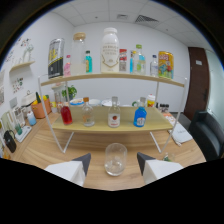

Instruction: Make me a cup of Mojito.

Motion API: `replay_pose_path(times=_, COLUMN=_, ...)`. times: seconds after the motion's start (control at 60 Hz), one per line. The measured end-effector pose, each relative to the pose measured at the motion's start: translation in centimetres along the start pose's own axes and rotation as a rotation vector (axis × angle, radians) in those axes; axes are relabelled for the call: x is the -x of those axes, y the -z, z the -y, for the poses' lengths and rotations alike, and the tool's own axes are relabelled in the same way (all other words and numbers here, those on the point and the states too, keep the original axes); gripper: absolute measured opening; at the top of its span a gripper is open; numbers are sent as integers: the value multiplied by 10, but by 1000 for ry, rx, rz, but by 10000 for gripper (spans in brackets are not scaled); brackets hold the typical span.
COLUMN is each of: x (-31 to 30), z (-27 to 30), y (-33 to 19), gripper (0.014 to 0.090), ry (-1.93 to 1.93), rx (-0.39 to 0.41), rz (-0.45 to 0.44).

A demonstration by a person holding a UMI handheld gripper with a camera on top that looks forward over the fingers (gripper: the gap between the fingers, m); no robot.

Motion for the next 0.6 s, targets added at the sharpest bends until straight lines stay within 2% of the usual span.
replay_pose_path(times=0.2, x=5, z=58, y=-48, gripper=860, ry=12, rx=-43, rz=18)
replay_pose_path(times=0.4, x=3, z=80, y=-101, gripper=835, ry=3, rx=-15, rz=24)
replay_pose_path(times=0.55, x=0, z=76, y=-132, gripper=723, ry=-8, rx=20, rz=24)
replay_pose_path(times=0.6, x=0, z=73, y=-140, gripper=661, ry=-13, rx=34, rz=23)
